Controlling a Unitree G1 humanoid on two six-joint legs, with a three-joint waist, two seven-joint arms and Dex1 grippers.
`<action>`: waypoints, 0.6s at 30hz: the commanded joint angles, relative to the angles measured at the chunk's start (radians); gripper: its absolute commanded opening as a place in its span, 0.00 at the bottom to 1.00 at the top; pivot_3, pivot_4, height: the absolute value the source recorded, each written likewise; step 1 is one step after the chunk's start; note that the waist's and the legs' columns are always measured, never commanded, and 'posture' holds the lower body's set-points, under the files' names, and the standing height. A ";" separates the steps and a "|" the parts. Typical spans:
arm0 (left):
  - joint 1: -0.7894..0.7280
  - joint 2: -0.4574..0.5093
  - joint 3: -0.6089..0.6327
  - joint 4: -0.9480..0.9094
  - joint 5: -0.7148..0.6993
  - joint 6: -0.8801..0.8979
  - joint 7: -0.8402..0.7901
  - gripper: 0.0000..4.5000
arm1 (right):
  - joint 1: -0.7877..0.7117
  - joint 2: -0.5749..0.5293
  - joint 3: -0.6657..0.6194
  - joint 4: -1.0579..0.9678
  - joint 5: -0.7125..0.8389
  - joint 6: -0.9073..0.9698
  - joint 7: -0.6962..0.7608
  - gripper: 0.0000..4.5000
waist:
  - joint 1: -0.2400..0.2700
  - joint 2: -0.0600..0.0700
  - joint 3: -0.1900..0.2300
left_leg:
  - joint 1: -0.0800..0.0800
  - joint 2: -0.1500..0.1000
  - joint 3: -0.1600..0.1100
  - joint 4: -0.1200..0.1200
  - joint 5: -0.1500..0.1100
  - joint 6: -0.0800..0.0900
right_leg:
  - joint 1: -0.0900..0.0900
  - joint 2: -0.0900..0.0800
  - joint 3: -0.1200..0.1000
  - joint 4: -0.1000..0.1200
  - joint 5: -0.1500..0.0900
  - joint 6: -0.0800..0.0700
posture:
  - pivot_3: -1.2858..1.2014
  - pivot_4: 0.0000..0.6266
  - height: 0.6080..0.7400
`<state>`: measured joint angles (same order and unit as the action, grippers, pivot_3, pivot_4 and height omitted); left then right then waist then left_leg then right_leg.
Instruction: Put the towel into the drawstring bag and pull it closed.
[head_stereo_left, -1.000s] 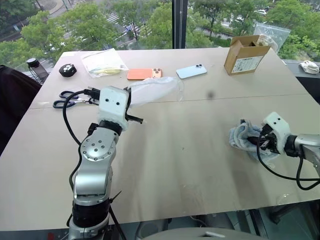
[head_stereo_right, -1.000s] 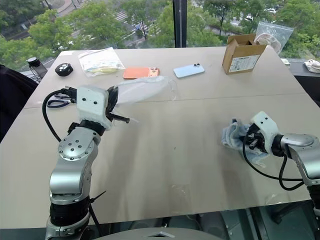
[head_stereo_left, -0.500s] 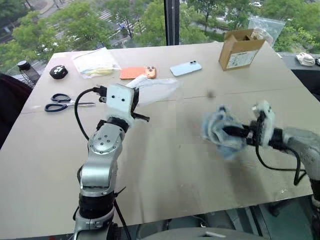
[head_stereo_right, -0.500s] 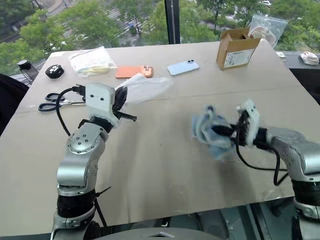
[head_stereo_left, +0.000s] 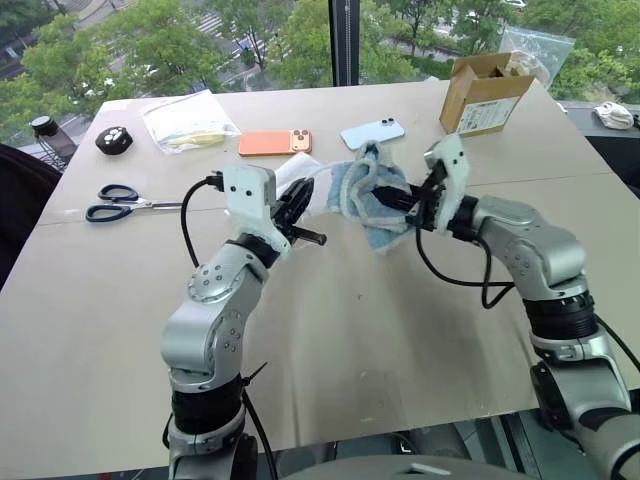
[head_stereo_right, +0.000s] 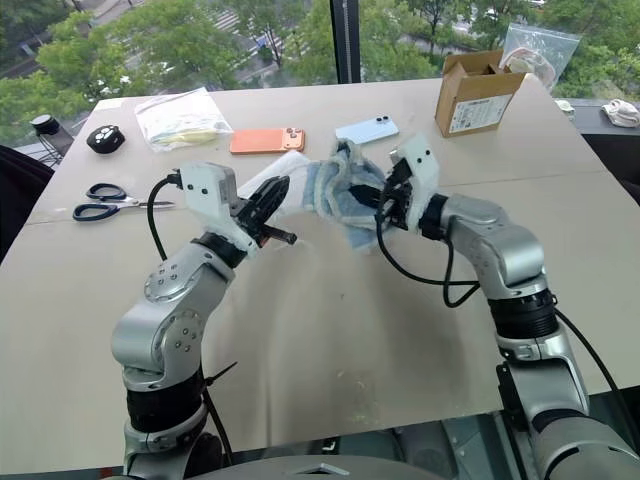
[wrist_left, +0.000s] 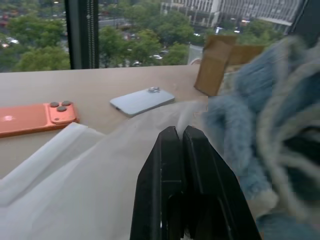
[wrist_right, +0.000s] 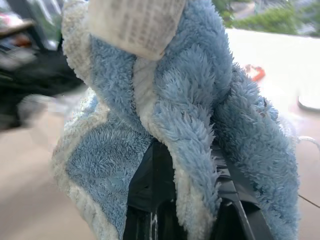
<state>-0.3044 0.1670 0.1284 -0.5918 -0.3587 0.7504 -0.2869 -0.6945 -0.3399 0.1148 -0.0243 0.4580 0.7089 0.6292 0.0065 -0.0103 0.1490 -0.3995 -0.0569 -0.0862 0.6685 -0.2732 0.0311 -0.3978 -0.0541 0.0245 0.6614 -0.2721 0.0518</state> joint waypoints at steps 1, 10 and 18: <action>0.018 0.022 -0.010 -0.074 -0.057 -0.020 -0.035 0.00 | -0.022 -0.008 0.022 0.019 -0.048 -0.026 0.013 0.02 | -0.001 0.000 0.000 | 0.000 0.000 0.000 0.000 0.000 0.000 | 0.000 0.000 0.000 0.000 0.000 0.000 | 0.52 0.24 1.00; 0.012 0.031 -0.031 -0.058 -0.080 -0.014 -0.006 0.00 | 0.024 -0.142 0.187 -0.115 -0.109 0.035 0.161 0.02 | -0.006 0.000 0.000 | 0.000 0.000 0.000 0.000 0.000 0.000 | 0.000 0.000 0.001 0.000 0.000 0.000 | 0.52 0.24 1.00; 0.036 0.055 -0.072 -0.083 -0.110 -0.009 -0.028 0.00 | -0.016 -0.121 0.192 -0.125 -0.150 0.052 0.138 0.02 | -0.019 0.000 0.000 | 0.000 0.000 0.000 0.000 0.000 0.000 | 0.000 0.000 0.001 0.001 0.000 0.000 | 0.52 0.24 1.00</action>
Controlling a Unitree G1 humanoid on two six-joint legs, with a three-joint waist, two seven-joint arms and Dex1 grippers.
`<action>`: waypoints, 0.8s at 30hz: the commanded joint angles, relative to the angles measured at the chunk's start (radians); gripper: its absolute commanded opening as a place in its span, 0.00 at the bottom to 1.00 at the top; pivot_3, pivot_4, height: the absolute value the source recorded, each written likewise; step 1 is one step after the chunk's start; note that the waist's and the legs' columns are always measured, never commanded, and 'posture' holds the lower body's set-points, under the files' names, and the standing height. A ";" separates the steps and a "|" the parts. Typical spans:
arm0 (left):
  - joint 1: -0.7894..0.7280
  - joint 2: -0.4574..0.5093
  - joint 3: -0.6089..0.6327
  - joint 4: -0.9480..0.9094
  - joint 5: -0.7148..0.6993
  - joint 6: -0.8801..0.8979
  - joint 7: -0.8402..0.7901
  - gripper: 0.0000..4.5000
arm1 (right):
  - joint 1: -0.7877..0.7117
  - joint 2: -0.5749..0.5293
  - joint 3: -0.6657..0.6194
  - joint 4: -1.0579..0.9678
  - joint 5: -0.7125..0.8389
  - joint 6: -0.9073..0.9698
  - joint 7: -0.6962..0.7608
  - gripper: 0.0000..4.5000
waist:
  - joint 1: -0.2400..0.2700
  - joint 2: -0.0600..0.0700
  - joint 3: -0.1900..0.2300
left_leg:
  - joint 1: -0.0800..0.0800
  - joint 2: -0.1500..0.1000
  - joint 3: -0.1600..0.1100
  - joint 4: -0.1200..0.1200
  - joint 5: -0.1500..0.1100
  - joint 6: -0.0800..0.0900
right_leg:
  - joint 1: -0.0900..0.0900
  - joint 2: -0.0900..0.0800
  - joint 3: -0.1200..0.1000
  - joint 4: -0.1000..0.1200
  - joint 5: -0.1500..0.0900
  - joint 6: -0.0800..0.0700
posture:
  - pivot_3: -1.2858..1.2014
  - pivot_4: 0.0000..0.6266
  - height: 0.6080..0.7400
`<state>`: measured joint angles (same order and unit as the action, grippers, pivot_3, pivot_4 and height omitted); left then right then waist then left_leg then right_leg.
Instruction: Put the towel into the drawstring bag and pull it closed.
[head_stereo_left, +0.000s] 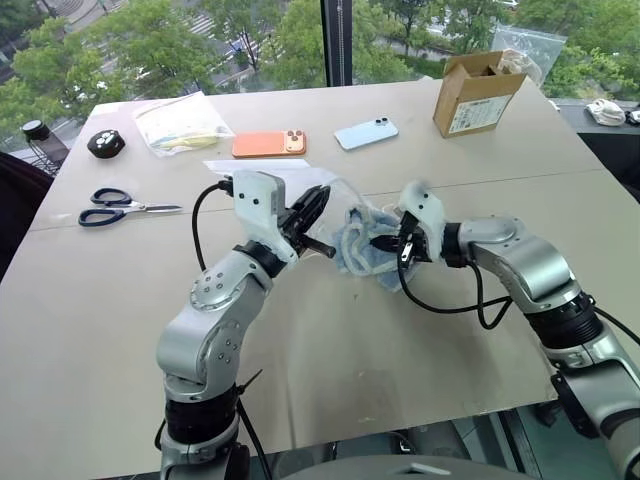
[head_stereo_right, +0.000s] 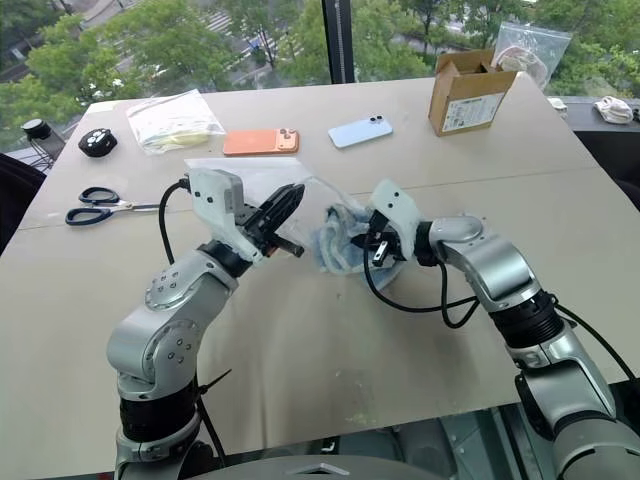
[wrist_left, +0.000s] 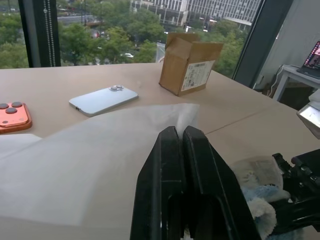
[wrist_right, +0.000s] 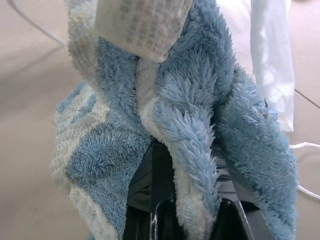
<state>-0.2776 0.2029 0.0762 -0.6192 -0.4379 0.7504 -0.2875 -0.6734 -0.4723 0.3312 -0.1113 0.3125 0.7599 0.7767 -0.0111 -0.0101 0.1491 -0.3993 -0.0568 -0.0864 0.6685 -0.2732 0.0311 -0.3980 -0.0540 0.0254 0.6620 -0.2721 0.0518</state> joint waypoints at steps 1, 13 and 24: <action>0.021 0.033 -0.033 -0.062 -0.036 -0.010 -0.044 0.00 | -0.042 0.015 -0.028 -0.037 -0.006 0.007 -0.012 0.02 | -0.002 0.000 0.000 | 0.000 0.000 0.000 0.000 0.000 0.000 | 0.000 0.000 0.000 0.000 0.000 0.000 | 0.52 0.24 1.00; 0.082 0.106 -0.064 -0.075 -0.110 0.024 -0.089 0.00 | -0.057 0.411 -0.488 0.045 0.362 0.314 -0.288 0.02 | -0.002 0.000 0.000 | 0.000 0.000 0.000 0.000 0.000 0.000 | 0.000 0.000 0.000 0.000 0.000 0.000 | 0.52 0.24 1.00; 0.026 0.091 0.006 -0.012 -0.185 0.037 -0.060 0.00 | 0.001 0.748 -0.815 0.093 0.937 0.325 -0.630 0.02 | -0.006 0.001 0.000 | 0.000 -0.001 0.001 -0.001 0.000 0.000 | -0.002 0.000 0.000 0.002 0.000 0.000 | 0.52 0.24 1.00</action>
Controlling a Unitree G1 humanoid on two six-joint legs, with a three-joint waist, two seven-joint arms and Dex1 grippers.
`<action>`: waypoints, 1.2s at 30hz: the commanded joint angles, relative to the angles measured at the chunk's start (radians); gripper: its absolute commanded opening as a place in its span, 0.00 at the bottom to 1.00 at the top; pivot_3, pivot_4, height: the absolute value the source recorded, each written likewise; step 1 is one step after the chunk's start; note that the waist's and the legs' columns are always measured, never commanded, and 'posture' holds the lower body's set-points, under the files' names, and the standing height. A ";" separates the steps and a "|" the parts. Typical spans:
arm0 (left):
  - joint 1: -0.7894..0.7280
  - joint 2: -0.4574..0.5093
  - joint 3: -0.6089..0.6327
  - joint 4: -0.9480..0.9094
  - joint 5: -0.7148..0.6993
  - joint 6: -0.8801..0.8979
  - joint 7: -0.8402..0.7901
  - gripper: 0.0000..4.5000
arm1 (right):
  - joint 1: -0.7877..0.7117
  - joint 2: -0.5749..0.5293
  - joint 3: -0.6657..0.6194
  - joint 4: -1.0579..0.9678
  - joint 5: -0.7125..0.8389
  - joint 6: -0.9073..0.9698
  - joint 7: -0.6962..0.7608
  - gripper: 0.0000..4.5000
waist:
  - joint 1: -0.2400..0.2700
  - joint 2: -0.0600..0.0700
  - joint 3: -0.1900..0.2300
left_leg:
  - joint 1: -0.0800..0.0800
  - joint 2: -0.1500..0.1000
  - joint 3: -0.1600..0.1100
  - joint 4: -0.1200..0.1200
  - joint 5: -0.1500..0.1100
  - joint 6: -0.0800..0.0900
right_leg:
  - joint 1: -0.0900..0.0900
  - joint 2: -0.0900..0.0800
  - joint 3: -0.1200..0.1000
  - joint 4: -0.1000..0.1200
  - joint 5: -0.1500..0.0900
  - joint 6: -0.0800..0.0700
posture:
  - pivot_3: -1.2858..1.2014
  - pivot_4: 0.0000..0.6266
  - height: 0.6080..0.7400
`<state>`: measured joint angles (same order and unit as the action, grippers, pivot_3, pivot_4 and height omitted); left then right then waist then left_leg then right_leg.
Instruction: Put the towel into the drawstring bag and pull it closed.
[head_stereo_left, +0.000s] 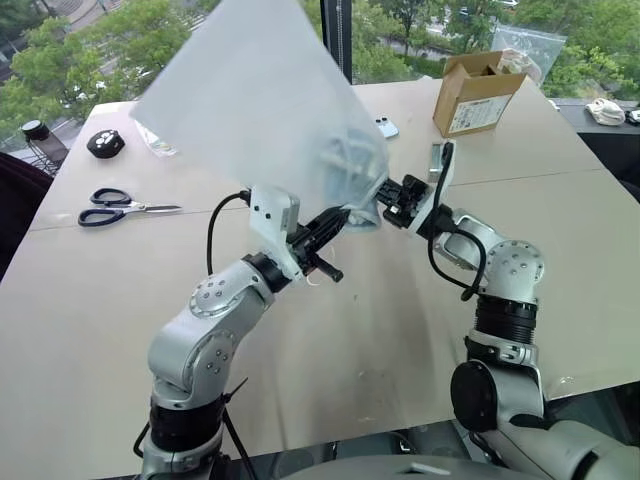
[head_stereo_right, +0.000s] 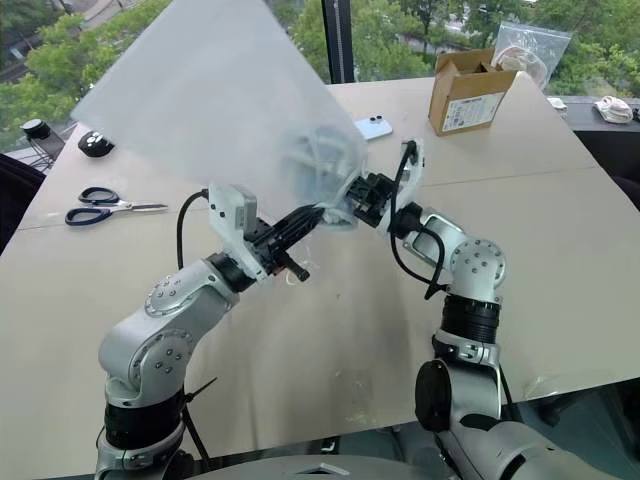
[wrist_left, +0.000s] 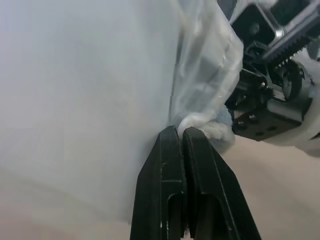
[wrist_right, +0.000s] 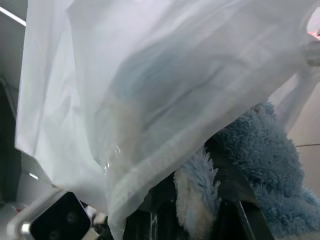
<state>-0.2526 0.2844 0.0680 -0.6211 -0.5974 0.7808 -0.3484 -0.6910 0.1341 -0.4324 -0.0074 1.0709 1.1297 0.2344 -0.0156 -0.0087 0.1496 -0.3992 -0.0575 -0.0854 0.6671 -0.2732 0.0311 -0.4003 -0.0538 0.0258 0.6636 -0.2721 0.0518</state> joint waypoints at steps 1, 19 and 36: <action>0.003 0.011 0.010 -0.012 -0.032 0.009 0.000 0.00 | 0.018 0.155 -0.059 -0.003 0.235 -0.066 -0.131 0.02 | -0.003 0.000 0.000 | 0.000 0.000 0.000 0.000 0.000 0.000 | 0.000 0.000 0.000 0.000 0.000 0.000 | 0.52 0.24 1.00; -0.092 -0.072 -0.033 0.068 -0.123 0.020 0.021 0.00 | -0.007 0.154 0.140 0.044 0.515 -0.523 -0.807 0.40 | -0.026 0.000 0.000 | 0.001 0.001 0.004 0.000 0.000 0.000 | -0.001 0.002 0.001 0.002 0.000 0.000 | 0.52 0.24 1.00; -0.205 -0.134 0.071 0.284 -0.055 -0.126 0.095 0.00 | 0.262 -0.455 0.227 -0.142 0.322 -0.247 -0.123 0.91 | -0.017 0.000 0.000 | 0.000 0.003 0.005 0.000 0.000 0.001 | 0.000 0.003 0.002 0.001 0.000 0.000 | 0.52 0.24 1.00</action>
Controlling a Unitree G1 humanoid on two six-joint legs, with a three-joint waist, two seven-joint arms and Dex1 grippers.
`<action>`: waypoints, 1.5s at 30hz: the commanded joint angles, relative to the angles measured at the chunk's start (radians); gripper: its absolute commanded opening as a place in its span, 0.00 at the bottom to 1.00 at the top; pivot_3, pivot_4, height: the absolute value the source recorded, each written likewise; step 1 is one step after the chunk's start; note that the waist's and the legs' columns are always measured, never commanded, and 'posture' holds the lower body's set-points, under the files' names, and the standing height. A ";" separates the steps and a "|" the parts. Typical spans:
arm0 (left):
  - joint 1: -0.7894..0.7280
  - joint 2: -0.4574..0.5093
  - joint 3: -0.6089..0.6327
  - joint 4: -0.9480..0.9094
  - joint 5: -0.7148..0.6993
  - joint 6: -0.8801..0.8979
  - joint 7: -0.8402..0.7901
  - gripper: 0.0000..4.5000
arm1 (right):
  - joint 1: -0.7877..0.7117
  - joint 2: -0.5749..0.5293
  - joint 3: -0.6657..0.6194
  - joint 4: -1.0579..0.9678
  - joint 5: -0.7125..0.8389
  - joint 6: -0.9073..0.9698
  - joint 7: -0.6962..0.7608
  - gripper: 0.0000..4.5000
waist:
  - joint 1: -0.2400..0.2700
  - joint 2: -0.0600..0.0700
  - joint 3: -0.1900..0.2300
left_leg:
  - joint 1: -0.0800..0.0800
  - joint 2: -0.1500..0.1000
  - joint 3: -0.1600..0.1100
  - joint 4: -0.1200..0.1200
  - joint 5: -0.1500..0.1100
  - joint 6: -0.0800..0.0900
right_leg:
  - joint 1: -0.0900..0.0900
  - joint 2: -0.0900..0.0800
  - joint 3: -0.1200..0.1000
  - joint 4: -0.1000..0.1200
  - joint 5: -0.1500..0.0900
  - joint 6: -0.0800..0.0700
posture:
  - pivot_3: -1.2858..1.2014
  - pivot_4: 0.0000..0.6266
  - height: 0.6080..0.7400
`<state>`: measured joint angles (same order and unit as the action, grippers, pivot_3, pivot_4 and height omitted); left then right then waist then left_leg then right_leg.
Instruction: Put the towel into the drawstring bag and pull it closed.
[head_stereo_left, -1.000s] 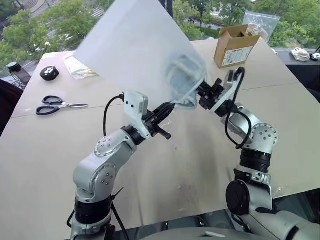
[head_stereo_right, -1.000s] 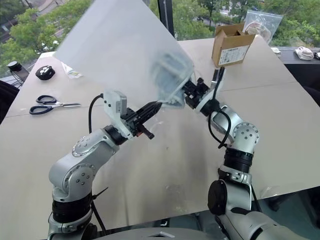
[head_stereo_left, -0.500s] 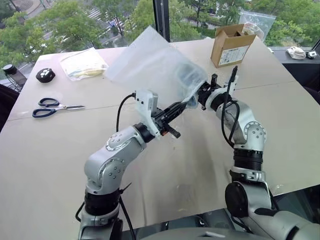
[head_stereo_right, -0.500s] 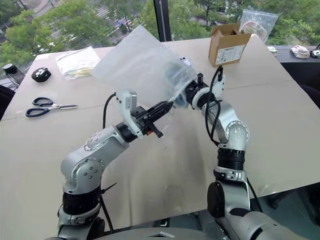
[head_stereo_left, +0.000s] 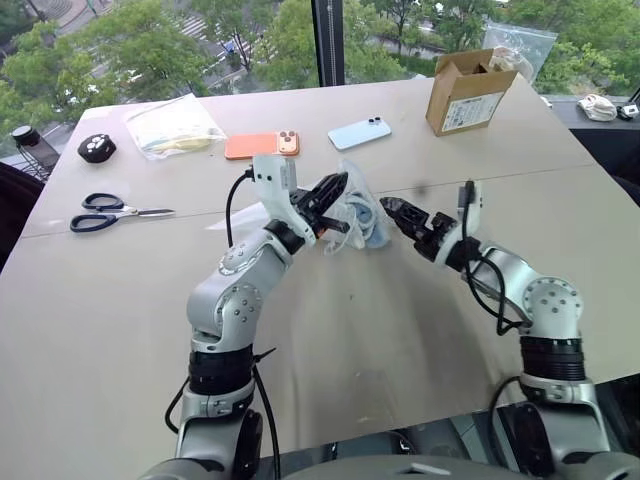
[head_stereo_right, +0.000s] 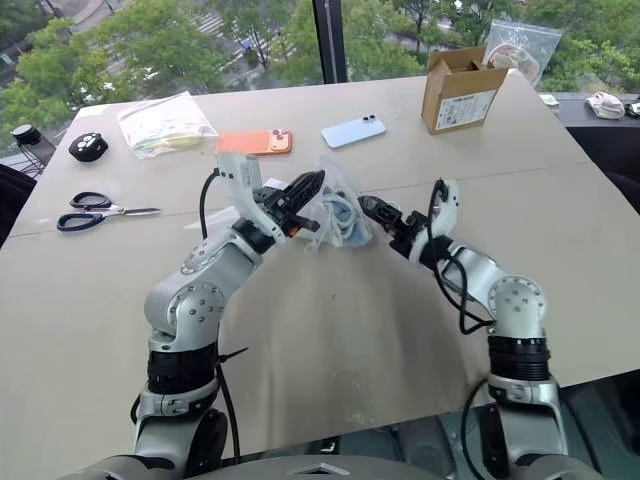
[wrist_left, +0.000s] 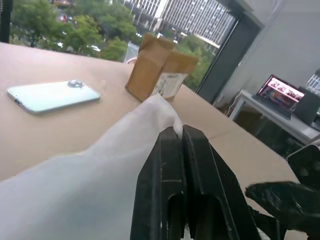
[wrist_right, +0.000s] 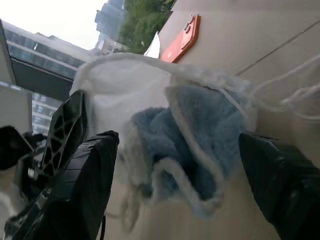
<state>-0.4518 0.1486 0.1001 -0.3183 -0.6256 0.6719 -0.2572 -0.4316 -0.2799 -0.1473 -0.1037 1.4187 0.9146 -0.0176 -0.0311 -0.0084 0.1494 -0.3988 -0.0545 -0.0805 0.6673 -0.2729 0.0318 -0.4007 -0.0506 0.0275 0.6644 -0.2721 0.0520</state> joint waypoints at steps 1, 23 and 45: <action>-0.002 0.005 0.048 -0.020 -0.034 -0.014 0.002 0.00 | 0.007 -0.067 -0.057 -0.040 -0.090 -0.068 0.168 0.91 | -0.002 0.000 0.000 | 0.000 0.000 0.000 0.000 0.000 0.000 | 0.000 0.000 0.001 0.000 0.000 0.000 | 0.52 0.24 1.00; 0.066 0.059 0.070 -0.037 -0.055 0.001 -0.012 0.00 | -0.365 0.012 0.290 0.777 -1.212 -0.806 0.474 0.91 | 0.003 -0.001 0.000 | 0.000 -0.001 0.001 0.001 0.000 -0.001 | -0.001 -0.001 0.002 0.000 0.000 0.000 | 0.52 0.24 1.00; 0.078 0.064 0.074 -0.055 -0.049 -0.007 0.012 0.00 | -0.541 0.064 0.269 1.112 -1.416 -0.836 0.524 0.02 | -0.010 -0.001 -0.001 | 0.002 -0.001 0.001 0.002 0.001 -0.002 | 0.000 -0.001 0.004 0.002 0.000 0.000 | 0.52 0.24 1.00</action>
<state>-0.3741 0.2087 0.1675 -0.3239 -0.6691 0.6799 -0.2477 -0.9953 -0.2058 0.1381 1.0223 0.0097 0.0906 0.5158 -0.0407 -0.0095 0.1484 -0.3972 -0.0553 -0.0799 0.6688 -0.2721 0.0298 -0.4011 -0.0517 0.0315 0.6668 -0.2718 0.0522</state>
